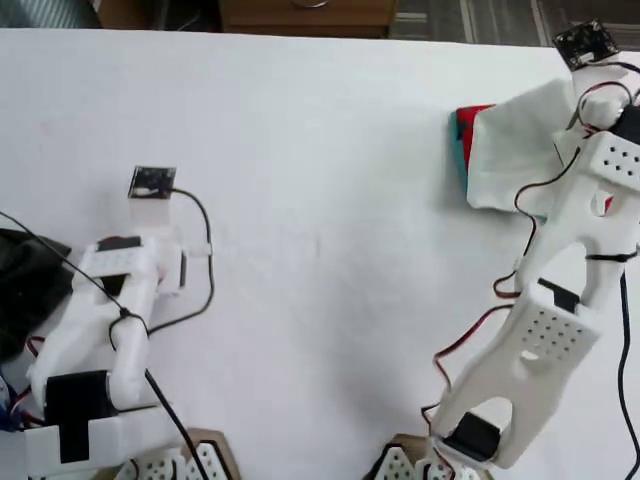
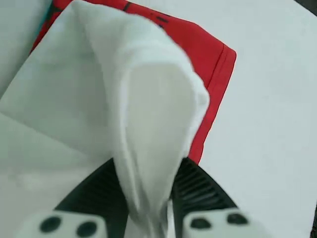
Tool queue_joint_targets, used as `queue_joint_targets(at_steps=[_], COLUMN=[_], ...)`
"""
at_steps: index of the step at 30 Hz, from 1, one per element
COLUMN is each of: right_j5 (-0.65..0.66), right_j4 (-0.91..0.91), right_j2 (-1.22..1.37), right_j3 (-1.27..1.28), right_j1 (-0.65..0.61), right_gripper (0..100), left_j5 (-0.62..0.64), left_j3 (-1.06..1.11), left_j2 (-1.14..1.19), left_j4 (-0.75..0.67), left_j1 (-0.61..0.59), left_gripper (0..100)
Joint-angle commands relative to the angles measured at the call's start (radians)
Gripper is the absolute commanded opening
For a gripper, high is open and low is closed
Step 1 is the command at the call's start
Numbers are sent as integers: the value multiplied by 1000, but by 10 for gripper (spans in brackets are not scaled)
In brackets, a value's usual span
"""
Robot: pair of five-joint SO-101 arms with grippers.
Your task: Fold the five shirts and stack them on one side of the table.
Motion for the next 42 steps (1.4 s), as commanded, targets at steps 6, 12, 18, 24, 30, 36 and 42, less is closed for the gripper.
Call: queue_joint_targets(at_steps=[6, 12, 18, 24, 30, 36, 42], right_j5=[11, 11, 5, -31, -350, -305, -301], right_j4=[-234, -228, -199, -206, -191, -294, -512], right_j2=[62, 113, 134, 128, 130, 239, 432], right_j3=[-44, -44, -43, -153, -344, -293, -292], right_j1=[38, 64, 84, 85, 68, 56, 62], right_gripper=[20, 23, 210, 162, 142, 57, 66], left_j5=[-5, -5, -5, -5, -5, -5, -5], left_j3=[-4, -4, -4, -2, -2, -2, -1], left_j2=[-38, -38, -38, -38, -38, -38, -38], left_j4=[-12, -12, -14, -12, -11, -11, -9], left_j1=[-2, -2, -2, -2, -2, 0, 11], left_gripper=[25, 25, 25, 25, 25, 25, 25])
